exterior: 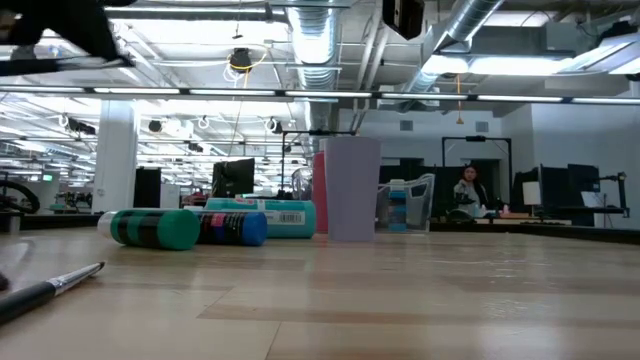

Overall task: Pick & Place Paint Supplies
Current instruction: Put the black paint brush into the violet cup

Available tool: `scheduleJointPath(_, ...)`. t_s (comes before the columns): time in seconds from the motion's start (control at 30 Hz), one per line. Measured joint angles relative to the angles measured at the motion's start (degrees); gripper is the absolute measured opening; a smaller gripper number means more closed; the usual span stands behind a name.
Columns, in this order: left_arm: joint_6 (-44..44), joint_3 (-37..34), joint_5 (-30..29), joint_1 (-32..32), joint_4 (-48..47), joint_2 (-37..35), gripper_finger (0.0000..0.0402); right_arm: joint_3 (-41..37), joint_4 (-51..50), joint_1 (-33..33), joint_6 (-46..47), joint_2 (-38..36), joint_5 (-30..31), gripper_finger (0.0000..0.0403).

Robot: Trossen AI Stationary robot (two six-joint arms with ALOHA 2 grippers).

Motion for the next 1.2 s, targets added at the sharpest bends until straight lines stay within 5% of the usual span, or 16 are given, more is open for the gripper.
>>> scheduleJointPath(0.53, 0.5, 0.2, -16.4, 5.1, 10.0, -4.3, 0.0001, 0.0, 1.3, -1.3, 7.1, 0.9, -9.5, 0.0072)
scheduleJointPath(0.93, 21.2, 0.2, -20.8, 6.8, 31.3, -7.7, 0.0001, 0.0, 12.0, -2.8, 13.9, 0.9, -16.8, 0.0078)
scheduleJointPath(1.2, 33.9, 0.2, -20.0, 8.4, 45.7, -8.1, 0.0001, 0.0, 12.3, -5.6, 15.9, 0.9, -18.2, 0.0137)
